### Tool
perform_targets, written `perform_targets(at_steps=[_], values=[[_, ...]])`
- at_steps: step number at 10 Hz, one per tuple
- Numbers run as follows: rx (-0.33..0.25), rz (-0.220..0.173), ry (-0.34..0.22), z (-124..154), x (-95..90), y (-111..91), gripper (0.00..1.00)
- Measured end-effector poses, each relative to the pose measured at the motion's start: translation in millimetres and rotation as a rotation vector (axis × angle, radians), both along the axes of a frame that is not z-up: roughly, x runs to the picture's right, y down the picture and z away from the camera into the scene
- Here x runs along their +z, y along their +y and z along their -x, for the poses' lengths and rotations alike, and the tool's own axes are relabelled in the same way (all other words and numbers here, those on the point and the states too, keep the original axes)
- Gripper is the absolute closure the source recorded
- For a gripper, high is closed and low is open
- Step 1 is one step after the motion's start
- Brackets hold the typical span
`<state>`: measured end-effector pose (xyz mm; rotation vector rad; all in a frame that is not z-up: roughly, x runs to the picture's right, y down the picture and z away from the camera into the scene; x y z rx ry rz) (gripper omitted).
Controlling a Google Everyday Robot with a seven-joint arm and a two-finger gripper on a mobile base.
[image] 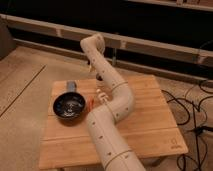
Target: Place the eraser in the ceramic cup
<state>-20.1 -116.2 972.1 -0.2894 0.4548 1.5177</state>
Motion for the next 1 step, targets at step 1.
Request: perform_targets(at_steps=[1], values=[[0.001, -0.019, -0.024, 6.2, -3.6, -6.7, 0.21]])
